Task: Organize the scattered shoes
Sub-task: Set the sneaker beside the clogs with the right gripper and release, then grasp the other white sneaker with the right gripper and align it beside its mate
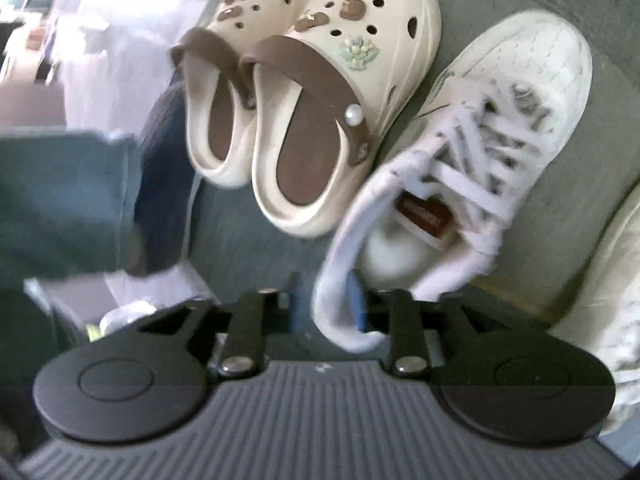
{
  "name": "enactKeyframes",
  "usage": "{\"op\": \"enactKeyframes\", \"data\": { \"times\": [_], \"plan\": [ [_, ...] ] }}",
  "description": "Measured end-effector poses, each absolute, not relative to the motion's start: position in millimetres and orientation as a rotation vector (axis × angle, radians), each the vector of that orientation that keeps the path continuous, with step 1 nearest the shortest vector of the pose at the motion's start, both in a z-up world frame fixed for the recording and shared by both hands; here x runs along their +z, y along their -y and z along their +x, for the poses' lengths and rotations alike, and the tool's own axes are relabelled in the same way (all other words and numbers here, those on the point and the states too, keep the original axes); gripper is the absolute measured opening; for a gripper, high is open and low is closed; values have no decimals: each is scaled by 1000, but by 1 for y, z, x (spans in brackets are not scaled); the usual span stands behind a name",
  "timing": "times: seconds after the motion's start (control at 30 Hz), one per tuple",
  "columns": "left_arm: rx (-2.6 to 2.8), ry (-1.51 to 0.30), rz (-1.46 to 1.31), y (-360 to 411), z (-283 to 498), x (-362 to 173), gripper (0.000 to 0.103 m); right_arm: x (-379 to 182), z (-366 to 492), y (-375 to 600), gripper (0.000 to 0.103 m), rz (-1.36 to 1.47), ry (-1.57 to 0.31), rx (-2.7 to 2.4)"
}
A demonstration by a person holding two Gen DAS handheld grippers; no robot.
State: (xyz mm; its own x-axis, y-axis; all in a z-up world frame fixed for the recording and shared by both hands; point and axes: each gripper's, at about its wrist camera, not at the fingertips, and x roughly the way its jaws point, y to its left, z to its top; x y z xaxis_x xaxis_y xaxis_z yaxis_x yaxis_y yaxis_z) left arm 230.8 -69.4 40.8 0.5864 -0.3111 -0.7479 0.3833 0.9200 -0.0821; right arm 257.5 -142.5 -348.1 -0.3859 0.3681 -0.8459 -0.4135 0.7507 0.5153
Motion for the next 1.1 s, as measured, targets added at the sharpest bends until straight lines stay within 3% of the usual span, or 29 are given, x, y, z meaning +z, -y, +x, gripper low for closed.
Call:
{"op": "enactKeyframes", "data": {
  "times": [0.07,0.2,0.63,0.8,0.83,0.9,1.1],
  "plan": [
    [-402,-880,70,68,232,39,103,-342,264,162,43,-49,-1750,823],
    [-397,-886,77,68,233,37,103,-351,269,186,65,-94,-1740,714],
    [-400,-929,58,58,246,27,103,-397,245,160,63,-195,-1651,484],
    [-402,-949,51,56,248,24,103,-393,236,161,56,-91,-1461,361],
    [-403,-950,53,56,248,23,103,-392,231,158,51,-98,-1419,341],
    [-406,-953,59,57,247,22,103,-390,228,157,31,-92,-1395,311],
    [-416,-959,85,64,239,21,103,-388,231,163,28,-13,-1392,251]
  ]
}}
